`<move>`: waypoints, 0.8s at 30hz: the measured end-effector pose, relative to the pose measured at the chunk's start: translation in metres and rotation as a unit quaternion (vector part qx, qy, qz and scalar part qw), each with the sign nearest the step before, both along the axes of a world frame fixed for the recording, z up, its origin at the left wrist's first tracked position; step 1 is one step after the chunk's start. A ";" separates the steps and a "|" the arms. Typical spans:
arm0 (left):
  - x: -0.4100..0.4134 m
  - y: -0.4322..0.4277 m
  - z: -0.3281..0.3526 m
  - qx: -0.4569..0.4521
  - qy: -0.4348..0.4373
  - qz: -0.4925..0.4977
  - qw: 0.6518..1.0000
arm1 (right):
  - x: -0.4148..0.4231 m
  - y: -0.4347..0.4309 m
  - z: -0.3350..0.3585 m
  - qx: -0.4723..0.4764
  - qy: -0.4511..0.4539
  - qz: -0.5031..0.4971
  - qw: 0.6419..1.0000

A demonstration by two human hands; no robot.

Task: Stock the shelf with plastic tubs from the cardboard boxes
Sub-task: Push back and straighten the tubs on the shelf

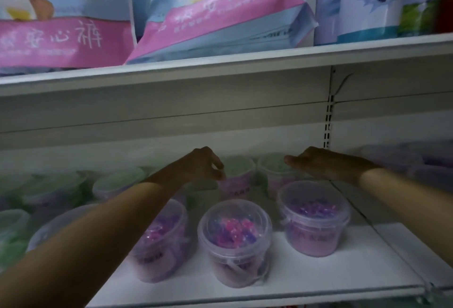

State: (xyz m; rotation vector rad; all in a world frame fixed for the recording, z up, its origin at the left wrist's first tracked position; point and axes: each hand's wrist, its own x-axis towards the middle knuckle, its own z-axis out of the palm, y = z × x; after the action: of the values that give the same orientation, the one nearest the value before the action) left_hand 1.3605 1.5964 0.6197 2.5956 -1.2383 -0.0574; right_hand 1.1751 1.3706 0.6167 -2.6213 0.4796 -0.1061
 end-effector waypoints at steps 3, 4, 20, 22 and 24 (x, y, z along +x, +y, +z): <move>-0.001 0.004 0.002 0.002 0.008 -0.012 1.000 | 0.003 0.000 0.001 -0.006 0.017 -0.008 1.000; -0.002 0.006 0.005 -0.003 0.017 -0.014 1.000 | 0.004 0.000 0.001 -0.007 0.021 -0.004 1.000; 0.051 0.123 0.011 0.029 0.058 0.091 0.994 | 0.071 0.088 0.004 -0.101 0.018 0.121 0.987; 0.051 0.118 0.008 0.017 0.048 0.072 0.996 | 0.074 0.086 0.003 -0.094 0.016 0.113 0.989; 0.050 0.109 0.005 -0.005 0.052 0.061 0.997 | 0.075 0.085 0.003 -0.092 0.014 0.109 0.990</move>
State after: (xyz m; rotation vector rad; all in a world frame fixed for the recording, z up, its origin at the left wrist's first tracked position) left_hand 1.4102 1.7049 0.6243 2.6161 -1.0409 -0.1596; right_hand 1.2499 1.4557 0.6195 -2.8400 0.1984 -0.0443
